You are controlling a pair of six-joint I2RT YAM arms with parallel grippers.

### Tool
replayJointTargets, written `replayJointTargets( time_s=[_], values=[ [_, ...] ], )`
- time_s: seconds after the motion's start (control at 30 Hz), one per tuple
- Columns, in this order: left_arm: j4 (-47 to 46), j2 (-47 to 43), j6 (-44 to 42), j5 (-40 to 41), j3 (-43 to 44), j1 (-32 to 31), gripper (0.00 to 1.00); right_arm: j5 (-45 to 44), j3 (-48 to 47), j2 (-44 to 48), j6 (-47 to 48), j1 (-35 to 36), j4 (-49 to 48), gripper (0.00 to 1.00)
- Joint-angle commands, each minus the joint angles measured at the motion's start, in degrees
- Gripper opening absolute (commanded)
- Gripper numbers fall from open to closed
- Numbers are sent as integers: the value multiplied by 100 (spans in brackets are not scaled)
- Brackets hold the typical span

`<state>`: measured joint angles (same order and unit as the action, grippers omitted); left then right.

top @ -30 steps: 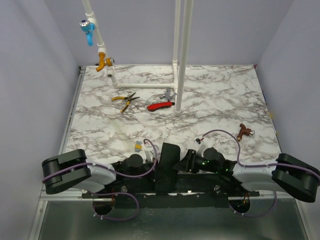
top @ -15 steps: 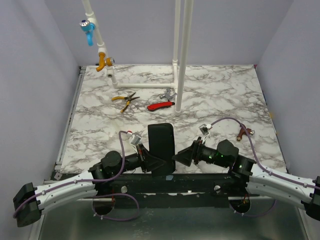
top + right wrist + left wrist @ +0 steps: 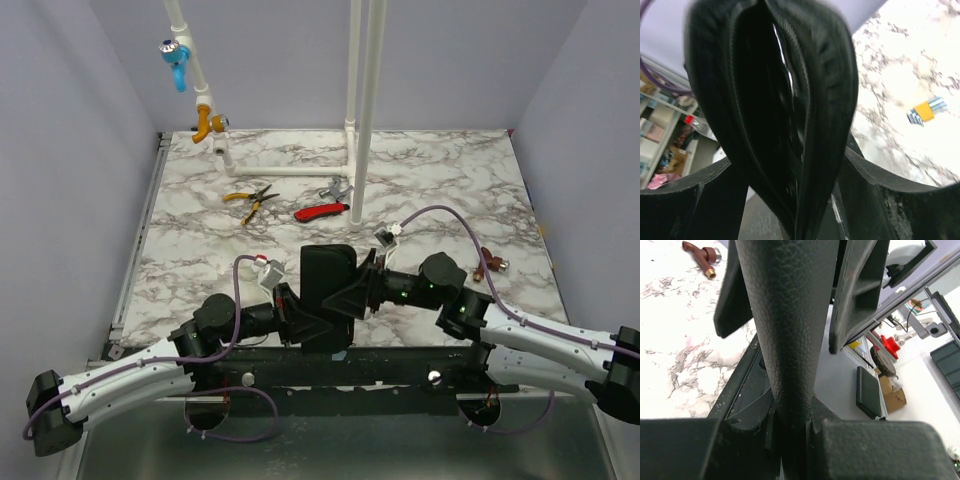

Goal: Sort the hair-cutting tools
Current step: Zip the hairdressing tool bag at the center of the board.

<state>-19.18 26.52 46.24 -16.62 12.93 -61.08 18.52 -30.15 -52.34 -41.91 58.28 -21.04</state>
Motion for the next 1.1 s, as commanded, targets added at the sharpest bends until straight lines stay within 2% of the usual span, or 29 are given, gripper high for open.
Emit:
replayJointTargets(
  time_s=[0.0,0.07,0.1,0.27,0.37,0.4,0.47,0.6,0.77,0.9,1.0,1.07],
  values=[
    [-331,253,-241,-463,478,26,0,512,-315,-276,-234,-207,-816,62],
    [-252,369,-288,-461,592,34,0,716,-327,-450,-559,-311,-1214,48],
    [-217,416,-306,-441,636,43,5,805,-328,-524,-677,-328,-1422,44],
    [98,411,-493,-155,823,96,57,886,-350,-655,-999,-335,-1765,21],
    [-47,283,-519,-121,696,122,93,881,-334,-628,-1156,-357,-1955,10],
    [-181,208,-486,-117,566,121,98,900,-305,-620,-1228,-374,-2083,6],
    [-625,59,-360,-135,256,126,99,907,-257,-620,-1359,-394,-2356,1],
    [-1462,-99,-148,-285,-202,131,99,930,-109,-658,-1467,-409,-2898,1],
    [-1965,-72,76,-521,-375,131,98,1114,-20,-959,-1664,-423,-3710,1],
    [-2065,-82,167,-602,-278,138,82,1163,0,-1196,-1727,-431,-4061,1],
    [-2011,5,192,-664,-133,132,80,1112,7,-1306,-1698,-432,-4117,1],
    [-1962,142,182,-708,-37,138,70,1076,-15,-1384,-1676,-431,-4119,1]
  ],
)
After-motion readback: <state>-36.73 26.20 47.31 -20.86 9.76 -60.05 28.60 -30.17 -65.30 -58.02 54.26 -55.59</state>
